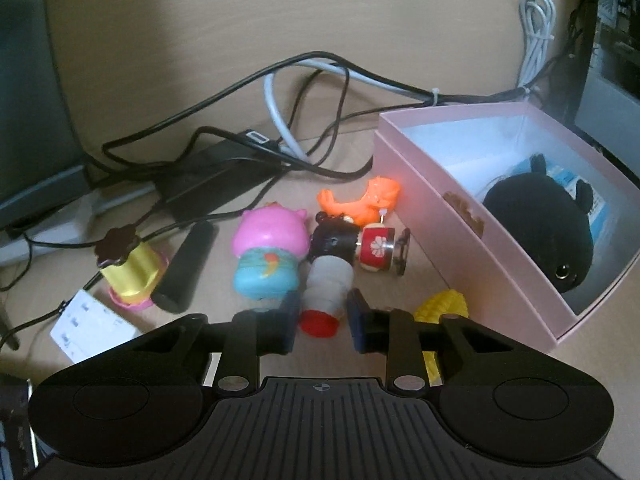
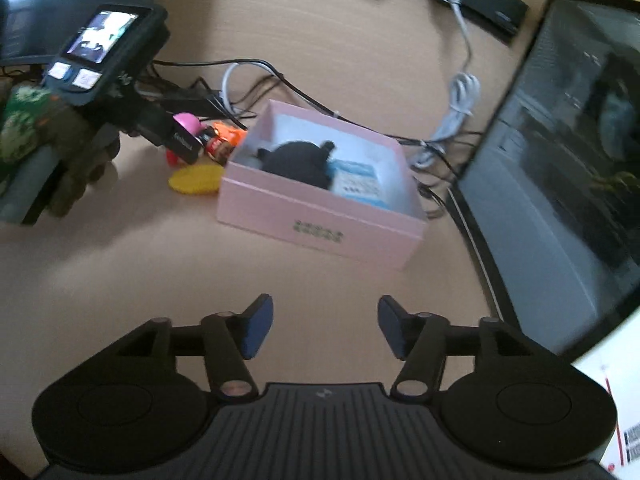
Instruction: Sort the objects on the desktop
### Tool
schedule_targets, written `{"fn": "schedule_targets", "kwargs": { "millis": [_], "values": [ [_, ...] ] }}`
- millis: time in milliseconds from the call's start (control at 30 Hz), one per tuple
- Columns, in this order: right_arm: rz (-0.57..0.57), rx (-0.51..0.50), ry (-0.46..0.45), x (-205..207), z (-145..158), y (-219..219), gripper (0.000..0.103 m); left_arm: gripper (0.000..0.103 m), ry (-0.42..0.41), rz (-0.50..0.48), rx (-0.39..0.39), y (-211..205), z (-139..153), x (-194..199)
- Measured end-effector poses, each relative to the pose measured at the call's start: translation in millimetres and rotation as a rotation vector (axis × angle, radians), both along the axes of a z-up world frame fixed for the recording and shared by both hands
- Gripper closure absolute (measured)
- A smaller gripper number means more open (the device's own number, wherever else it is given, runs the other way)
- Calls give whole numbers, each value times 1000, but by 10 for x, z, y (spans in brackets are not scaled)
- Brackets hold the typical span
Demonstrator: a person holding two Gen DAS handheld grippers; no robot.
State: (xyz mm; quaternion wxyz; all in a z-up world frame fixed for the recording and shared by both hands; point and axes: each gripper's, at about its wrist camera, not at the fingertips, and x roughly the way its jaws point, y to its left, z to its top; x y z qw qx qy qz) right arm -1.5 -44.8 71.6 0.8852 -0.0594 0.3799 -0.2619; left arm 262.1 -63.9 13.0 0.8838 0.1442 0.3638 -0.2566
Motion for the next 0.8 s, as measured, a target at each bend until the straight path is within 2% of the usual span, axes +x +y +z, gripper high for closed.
{"fn": "schedule_targets", "kwargs": {
  "millis": [200, 400, 500, 567, 667, 700, 800],
  "values": [
    [50, -1, 3, -44, -26, -14, 37, 74, 9, 32, -37, 427, 97, -385],
    [243, -7, -28, 243, -47, 184, 37, 73, 56, 98, -55, 981, 120, -966],
    [349, -57, -32, 505, -79, 341, 37, 64, 61, 173, -43, 1189, 82, -1107],
    [406, -124, -25, 736, -120, 448, 40, 55, 64, 218, -39, 1298, 81, -1136],
    [477, -206, 20, 1141, -225, 548, 53, 48, 72, 271, -54, 1484, 101, -1183],
    [479, -201, 36, 1273, -259, 538, 53, 46, 75, 288, -68, 1552, 117, -1216],
    [477, -176, 55, 1631, -326, 535, 53, 31, 85, 326, -118, 1723, 132, -1337]
  ]
}}
